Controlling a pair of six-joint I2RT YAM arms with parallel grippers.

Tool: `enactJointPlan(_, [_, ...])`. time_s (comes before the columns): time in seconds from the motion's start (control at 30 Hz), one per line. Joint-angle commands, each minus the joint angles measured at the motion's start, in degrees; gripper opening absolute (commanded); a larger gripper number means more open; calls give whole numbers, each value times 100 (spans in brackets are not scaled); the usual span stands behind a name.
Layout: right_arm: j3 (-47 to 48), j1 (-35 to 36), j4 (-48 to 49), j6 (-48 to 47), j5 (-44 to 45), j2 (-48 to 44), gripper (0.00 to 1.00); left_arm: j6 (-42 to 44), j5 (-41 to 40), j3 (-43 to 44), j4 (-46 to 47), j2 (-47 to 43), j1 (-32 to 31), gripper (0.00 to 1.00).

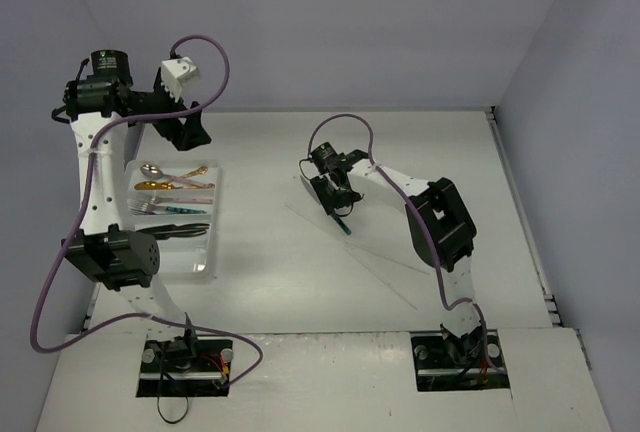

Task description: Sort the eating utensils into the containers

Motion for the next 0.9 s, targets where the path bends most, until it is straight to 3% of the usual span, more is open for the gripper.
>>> enactJointPlan(0.0, [149,4,-111,-137,-98,155,45,-1520,463,-618,1126,-701,50,86])
enactJointPlan(0.3, [108,176,-140,-161,-133,484,44,-3464,-708,-2756,3962,-2045,74,86])
enactJointPlan(0.5, [15,242,-140,-208,-157,594,14,-4880,-1605,-4221,5455,-2864,86,86])
enactJointPlan(0.6, [2,294,-140,-208,-174,501,1,-5023,-1572,-4588,5594,-3050,75,86])
enactJointPlan(0.87, [624,456,-140,-249,-369,-126,0,-5099,-1645,-4880,4992,-2917,56,86])
